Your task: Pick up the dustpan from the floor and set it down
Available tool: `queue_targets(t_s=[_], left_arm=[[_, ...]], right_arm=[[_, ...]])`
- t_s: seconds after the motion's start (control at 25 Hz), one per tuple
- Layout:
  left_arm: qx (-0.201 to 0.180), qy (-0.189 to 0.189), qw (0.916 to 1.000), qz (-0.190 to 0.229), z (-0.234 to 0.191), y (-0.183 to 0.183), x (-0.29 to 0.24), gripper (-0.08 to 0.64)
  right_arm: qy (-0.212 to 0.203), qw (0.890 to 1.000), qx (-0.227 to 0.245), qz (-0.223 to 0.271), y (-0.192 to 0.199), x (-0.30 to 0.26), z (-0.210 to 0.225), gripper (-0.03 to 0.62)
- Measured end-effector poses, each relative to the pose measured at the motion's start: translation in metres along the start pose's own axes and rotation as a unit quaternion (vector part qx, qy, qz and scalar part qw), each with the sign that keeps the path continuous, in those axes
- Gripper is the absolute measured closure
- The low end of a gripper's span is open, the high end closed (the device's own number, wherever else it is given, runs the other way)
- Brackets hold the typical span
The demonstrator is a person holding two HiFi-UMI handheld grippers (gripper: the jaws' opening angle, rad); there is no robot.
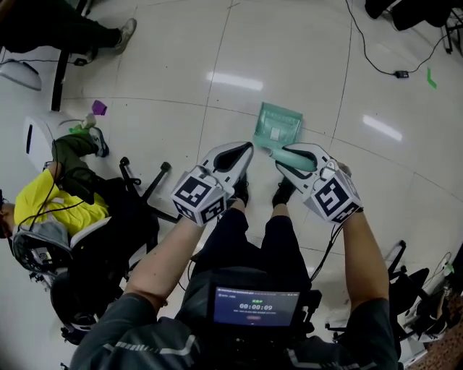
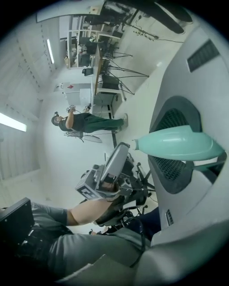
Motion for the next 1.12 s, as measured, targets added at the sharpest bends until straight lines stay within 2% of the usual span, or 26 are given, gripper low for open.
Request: queue_targets(t_s=[0.28, 0.48, 0.64, 0.72, 0.92, 1.12], left_arm=[[-0.028, 0.029, 0.9975, 0.058, 0.118, -0.143, 0.05, 0.543], [-0.078, 0.041, 0.9919, 0.092, 0.205, -0.223, 0.09, 0.543], [-0.095, 0.041, 0.9898, 0.098, 0.285, -0.248, 0.125, 0.543], [-0.111, 0.047, 0.9867, 0.109, 0.312, -0.26, 0.138, 0.543], [-0.143, 0.053, 0.9797, 0.13, 0.355, -0.287, 0.161, 0.544], [-0.161, 0.049, 0.9764, 0.136, 0.37, -0.296, 0.18, 0.545]], right_arm=[[0.02, 0.998, -0.013, 0.051, -0.153, 0.146, -0.007, 0.442], [0.053, 0.995, 0.007, 0.086, -0.234, 0.233, -0.028, 0.442], [0.065, 0.993, 0.012, 0.095, -0.27, 0.302, -0.065, 0.442], [0.071, 0.992, 0.014, 0.101, -0.285, 0.325, -0.075, 0.443], [0.088, 0.989, 0.025, 0.119, -0.318, 0.366, -0.089, 0.442], [0.096, 0.986, 0.026, 0.135, -0.338, 0.38, -0.106, 0.443]])
Point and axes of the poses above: the fingertips, and each gripper's own axes: x backward along the fingers, z to its right, y out of its underside, the point moved 3 cm from there along x, backward along the fingers, and after that the axes turned 13 degrees about y, right-handed, at the moved point
